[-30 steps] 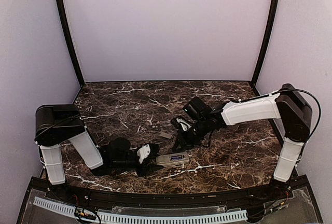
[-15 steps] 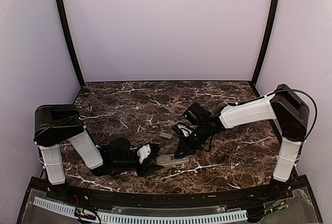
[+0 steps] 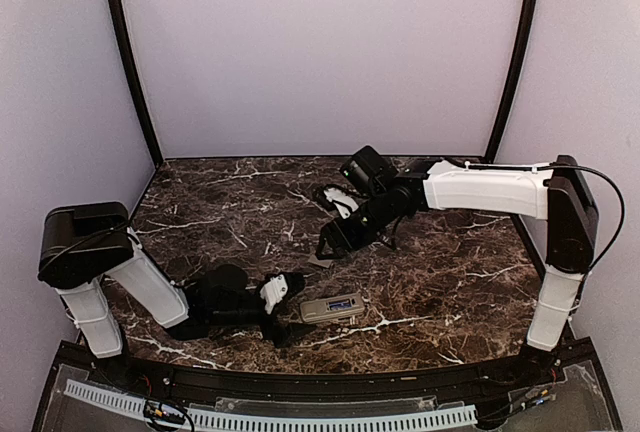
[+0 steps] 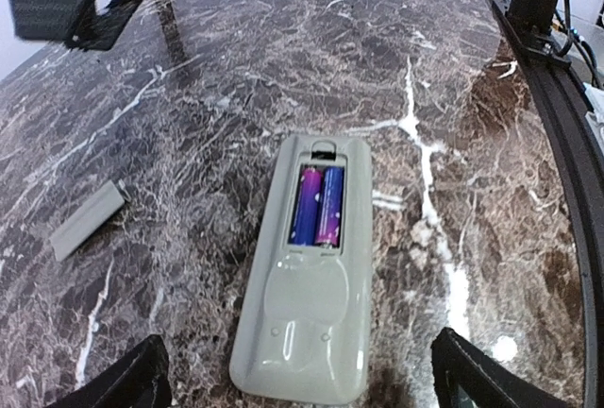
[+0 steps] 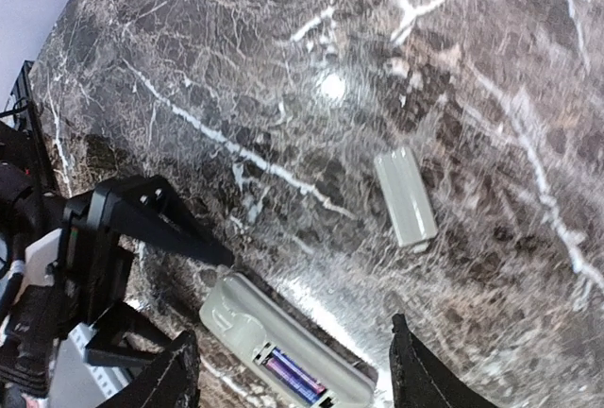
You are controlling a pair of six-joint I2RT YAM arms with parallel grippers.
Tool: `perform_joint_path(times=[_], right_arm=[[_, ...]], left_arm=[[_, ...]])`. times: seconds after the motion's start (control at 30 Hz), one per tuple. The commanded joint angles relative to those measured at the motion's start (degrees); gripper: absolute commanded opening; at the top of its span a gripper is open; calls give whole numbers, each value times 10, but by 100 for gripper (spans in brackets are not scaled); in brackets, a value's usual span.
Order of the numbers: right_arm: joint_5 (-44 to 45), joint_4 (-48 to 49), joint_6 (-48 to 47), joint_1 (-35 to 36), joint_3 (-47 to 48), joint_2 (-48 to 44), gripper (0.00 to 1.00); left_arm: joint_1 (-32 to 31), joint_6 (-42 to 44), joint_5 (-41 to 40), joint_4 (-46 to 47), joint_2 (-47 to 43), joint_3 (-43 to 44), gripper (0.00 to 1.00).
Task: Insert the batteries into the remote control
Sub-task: Load the battery into the battery compartment, then pick up the battery cover at the center of the board.
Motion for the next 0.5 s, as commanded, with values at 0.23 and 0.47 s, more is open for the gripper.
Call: perform_joint_path(times=[0.23, 0.47], right_arm=[[120, -86, -217, -4, 164, 163, 69], [126, -96, -210, -4, 219, 231, 73]], left_arm=[[-12, -125, -122, -157, -280, -15, 99], [5, -164, -232, -312, -467, -10, 99]])
